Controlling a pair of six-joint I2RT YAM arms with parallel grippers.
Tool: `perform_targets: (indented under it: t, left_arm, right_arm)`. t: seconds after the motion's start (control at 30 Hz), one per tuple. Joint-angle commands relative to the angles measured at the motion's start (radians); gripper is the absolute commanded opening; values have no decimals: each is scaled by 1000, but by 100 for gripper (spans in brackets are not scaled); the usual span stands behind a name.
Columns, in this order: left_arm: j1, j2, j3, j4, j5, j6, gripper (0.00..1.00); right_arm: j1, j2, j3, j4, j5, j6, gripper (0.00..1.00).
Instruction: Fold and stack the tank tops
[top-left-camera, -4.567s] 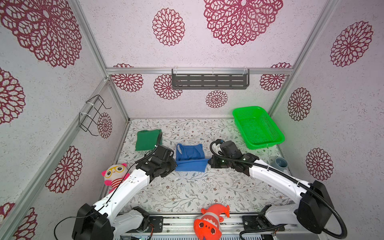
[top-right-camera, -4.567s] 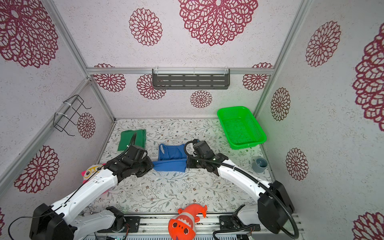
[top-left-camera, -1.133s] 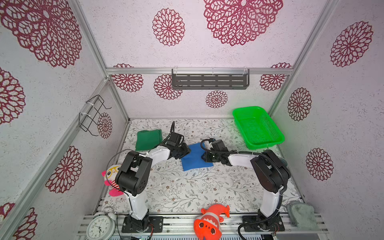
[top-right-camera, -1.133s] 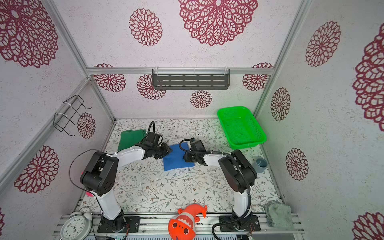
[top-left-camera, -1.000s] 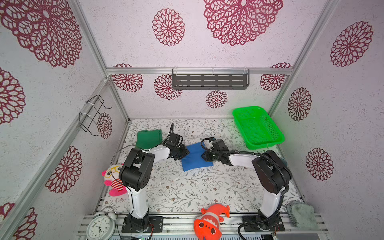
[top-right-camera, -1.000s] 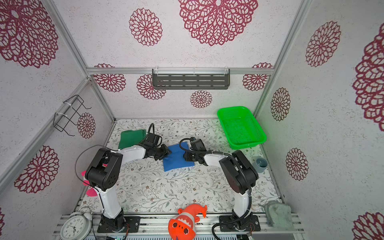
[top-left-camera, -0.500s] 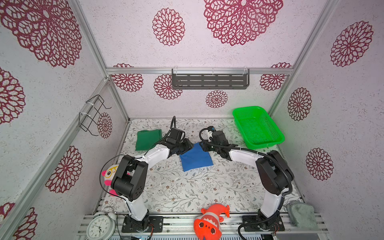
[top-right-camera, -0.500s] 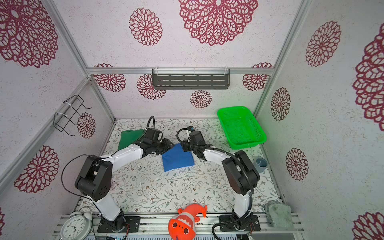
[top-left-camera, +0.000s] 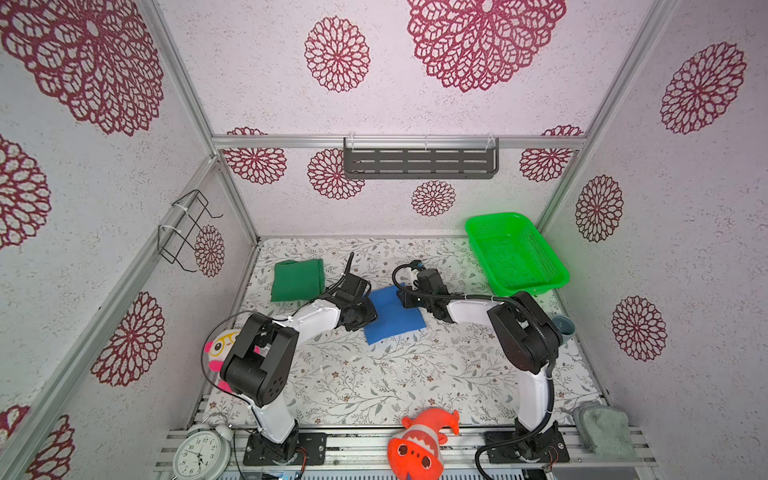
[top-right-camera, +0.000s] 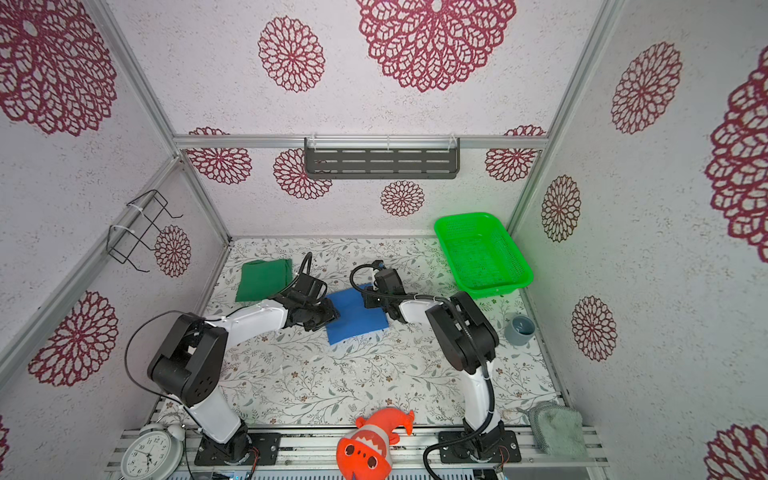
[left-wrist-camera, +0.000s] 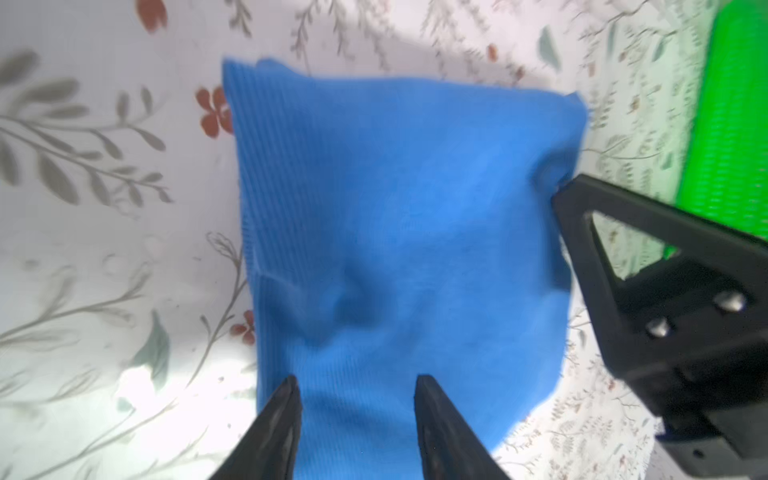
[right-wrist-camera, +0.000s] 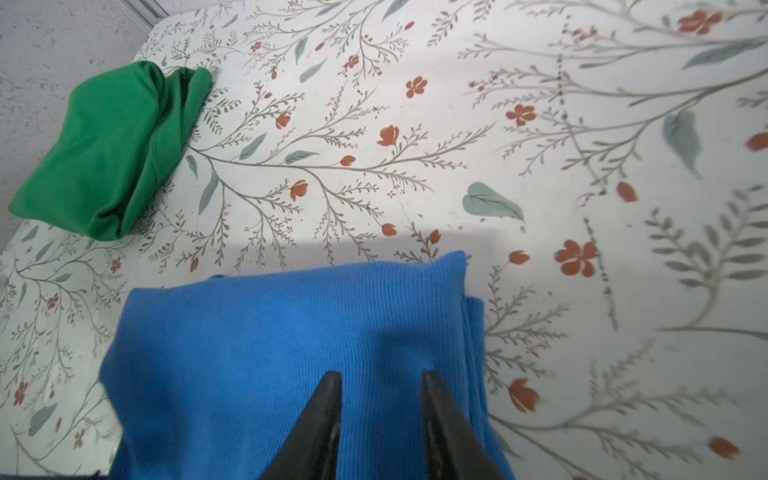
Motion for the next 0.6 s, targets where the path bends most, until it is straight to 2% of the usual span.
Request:
perform_targets:
  t: [0.0,0.17,0.3,0.43,0.57]
  left_arm:
    - [-24,-63,51,-71,-49,18,49]
    - [-37,-128,2,-61,-99,-13,48]
    - [-3,-246,-115,18,-133,-41,64]
    - [53,-291,-221,126,-34,-88,80]
    - [63,-287,-262,169,10,-102,90]
  right_arm:
    - [22,-158,-35,-20,17,-29,35]
    - [85,-216,-123,-4,-18,21,34]
    - [133,-165,-165,39,-23,39,34]
    - [137,-79,-188,80,-28,68,33]
    - [136,-138,-166,23,5,24,33]
